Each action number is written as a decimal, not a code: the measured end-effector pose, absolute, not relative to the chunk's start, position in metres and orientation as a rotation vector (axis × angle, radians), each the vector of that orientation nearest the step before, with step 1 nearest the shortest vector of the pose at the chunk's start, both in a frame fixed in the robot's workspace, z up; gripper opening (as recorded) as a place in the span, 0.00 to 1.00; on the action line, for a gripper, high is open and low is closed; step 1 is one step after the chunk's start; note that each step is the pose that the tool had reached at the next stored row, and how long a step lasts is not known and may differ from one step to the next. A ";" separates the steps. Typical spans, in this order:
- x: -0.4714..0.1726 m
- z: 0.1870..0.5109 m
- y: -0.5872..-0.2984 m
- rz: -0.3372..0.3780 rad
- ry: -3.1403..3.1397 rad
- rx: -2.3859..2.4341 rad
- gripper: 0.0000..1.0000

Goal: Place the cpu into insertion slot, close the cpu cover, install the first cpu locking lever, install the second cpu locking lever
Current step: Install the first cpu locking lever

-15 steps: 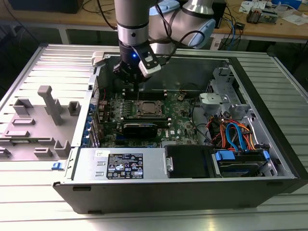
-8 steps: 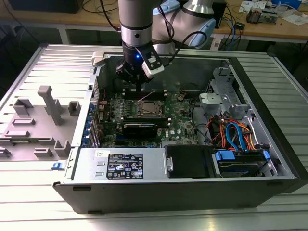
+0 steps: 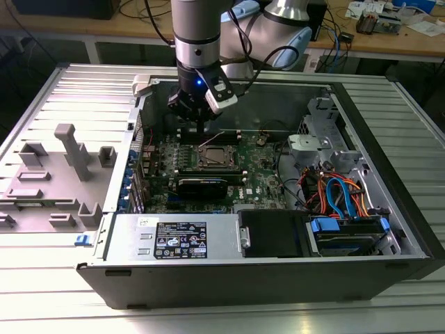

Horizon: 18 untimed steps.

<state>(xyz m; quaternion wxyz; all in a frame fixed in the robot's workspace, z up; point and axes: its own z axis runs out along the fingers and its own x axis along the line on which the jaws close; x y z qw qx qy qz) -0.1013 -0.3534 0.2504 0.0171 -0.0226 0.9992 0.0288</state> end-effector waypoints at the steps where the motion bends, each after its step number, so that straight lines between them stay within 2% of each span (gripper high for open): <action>1: -0.101 0.250 -0.353 0.090 3.105 -0.070 0.11; 18: -0.088 0.238 -0.353 0.089 3.105 -0.021 0.11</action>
